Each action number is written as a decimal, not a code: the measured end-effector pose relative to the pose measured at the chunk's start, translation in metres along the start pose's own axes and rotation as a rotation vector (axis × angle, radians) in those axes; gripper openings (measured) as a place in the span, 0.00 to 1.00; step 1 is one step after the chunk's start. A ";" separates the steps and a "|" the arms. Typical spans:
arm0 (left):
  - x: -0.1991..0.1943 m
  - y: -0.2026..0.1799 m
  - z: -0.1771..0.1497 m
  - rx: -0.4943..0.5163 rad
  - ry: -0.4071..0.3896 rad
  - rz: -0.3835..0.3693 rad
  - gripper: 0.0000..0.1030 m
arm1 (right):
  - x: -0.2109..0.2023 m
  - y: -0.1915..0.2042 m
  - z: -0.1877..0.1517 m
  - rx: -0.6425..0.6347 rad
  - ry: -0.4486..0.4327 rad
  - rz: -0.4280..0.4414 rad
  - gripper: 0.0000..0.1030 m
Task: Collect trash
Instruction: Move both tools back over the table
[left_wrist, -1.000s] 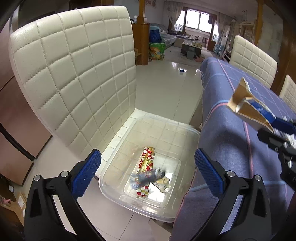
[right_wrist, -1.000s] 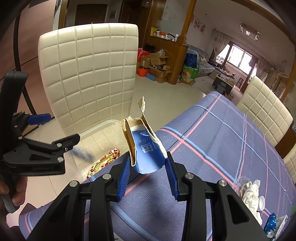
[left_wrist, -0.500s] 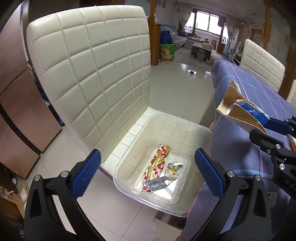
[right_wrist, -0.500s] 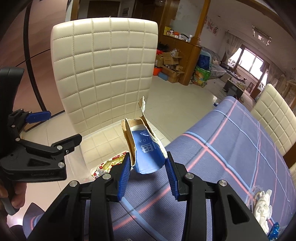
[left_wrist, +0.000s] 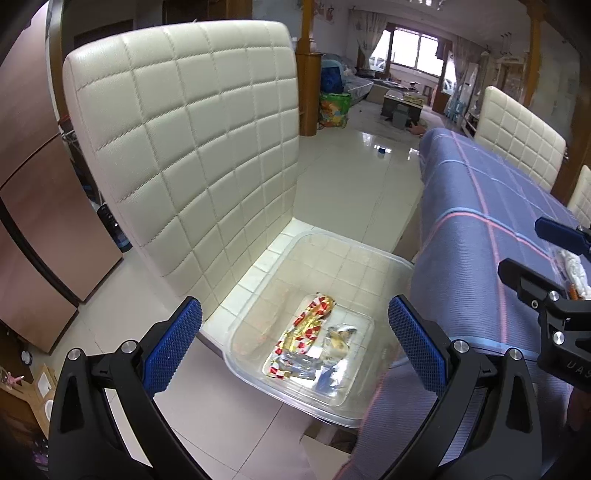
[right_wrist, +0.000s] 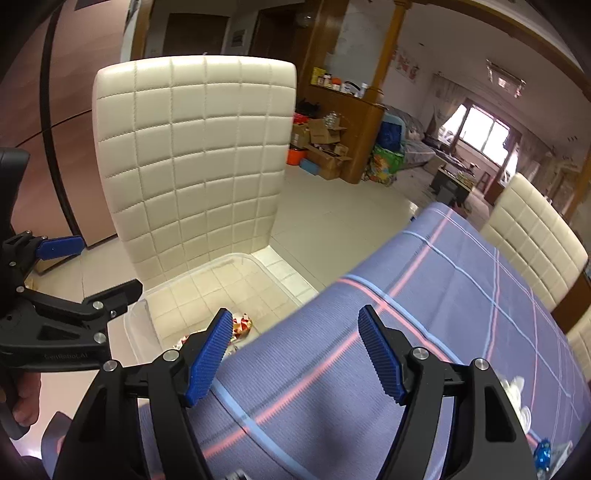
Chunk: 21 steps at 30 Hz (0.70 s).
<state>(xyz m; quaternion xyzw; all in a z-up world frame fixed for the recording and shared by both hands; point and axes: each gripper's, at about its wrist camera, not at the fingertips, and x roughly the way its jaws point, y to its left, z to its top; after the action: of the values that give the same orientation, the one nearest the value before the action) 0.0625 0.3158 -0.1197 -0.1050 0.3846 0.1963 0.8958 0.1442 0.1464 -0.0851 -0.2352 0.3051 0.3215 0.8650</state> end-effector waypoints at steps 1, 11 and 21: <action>-0.003 -0.005 0.000 0.008 -0.004 -0.006 0.97 | -0.005 -0.004 -0.003 0.012 0.000 -0.011 0.67; -0.048 -0.084 -0.010 0.146 -0.052 -0.105 0.97 | -0.068 -0.058 -0.049 0.127 -0.019 -0.117 0.67; -0.084 -0.183 -0.032 0.265 -0.048 -0.250 0.97 | -0.140 -0.138 -0.133 0.368 0.052 -0.368 0.67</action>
<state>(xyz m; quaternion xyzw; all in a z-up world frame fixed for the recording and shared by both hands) 0.0684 0.1177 -0.0735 -0.0284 0.3695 0.0333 0.9282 0.1052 -0.0862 -0.0544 -0.1335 0.3328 0.0916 0.9290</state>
